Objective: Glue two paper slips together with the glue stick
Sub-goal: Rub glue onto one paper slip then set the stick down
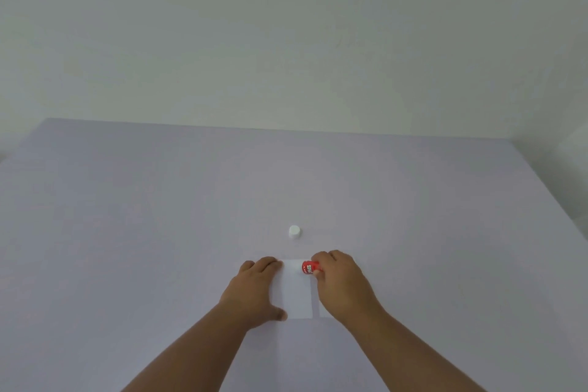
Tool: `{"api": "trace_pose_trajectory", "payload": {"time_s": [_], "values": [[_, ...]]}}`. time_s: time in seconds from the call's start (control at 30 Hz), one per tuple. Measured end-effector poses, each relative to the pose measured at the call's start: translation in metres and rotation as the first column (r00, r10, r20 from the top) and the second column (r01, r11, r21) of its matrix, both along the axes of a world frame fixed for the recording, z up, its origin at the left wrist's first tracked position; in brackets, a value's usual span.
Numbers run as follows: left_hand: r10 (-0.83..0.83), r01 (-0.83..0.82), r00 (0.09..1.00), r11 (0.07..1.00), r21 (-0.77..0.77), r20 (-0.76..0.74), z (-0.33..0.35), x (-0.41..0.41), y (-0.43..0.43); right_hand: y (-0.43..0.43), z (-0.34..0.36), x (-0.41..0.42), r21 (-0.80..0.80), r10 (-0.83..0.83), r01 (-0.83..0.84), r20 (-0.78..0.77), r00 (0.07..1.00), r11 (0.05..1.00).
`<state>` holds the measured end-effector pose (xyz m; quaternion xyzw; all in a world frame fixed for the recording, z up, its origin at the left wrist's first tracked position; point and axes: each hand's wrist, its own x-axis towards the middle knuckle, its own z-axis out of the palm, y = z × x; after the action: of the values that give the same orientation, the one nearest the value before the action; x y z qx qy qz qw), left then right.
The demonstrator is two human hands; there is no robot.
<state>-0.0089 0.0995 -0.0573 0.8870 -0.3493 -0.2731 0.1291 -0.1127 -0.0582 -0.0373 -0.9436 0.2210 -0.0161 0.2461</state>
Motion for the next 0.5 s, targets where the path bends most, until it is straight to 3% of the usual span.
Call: {"api": "trace_pose_trajectory", "payload": {"time_s": [0.1,0.2,0.23,0.3,0.37,0.4,0.43,0.5], "values": [[0.004,-0.004,1.000,1.000,0.002,-0.002,0.001,0.000,-0.001,-0.005,0.002,-0.002,0.029,-0.073,0.074,-0.033,0.997,0.997],[0.005,-0.005,1.000,1.000,0.002,-0.004,0.002,0.000,-0.001,-0.011,0.007,-0.002,0.308,-0.298,0.304,-0.068,0.952,0.901],[0.003,-0.003,1.000,1.000,0.006,-0.002,0.002,0.000,-0.002,-0.013,0.009,-0.002,0.467,-0.384,0.377,-0.084,0.919,0.800],[0.001,-0.001,1.000,1.000,0.016,0.000,0.003,-0.001,-0.003,-0.020,0.013,-0.002,0.782,-0.513,0.417,-0.148,0.846,0.463],[0.004,-0.004,1.000,1.000,0.018,0.001,0.003,-0.001,-0.004,-0.026,0.015,-0.002,0.938,-0.556,0.323,-0.202,0.806,0.127],[0.004,-0.004,1.000,1.000,0.018,0.003,0.003,-0.001,-0.004,-0.029,0.015,-0.001,0.966,-0.562,0.257,-0.206,0.801,0.013],[0.004,-0.004,1.000,1.000,0.019,0.004,0.002,-0.001,-0.004,-0.032,0.016,0.001,0.978,-0.565,0.200,-0.198,0.801,-0.059],[0.006,-0.007,1.000,1.000,0.021,0.004,0.002,-0.002,-0.004,-0.038,0.015,0.008,0.988,-0.563,0.127,-0.155,0.812,-0.089]]}}
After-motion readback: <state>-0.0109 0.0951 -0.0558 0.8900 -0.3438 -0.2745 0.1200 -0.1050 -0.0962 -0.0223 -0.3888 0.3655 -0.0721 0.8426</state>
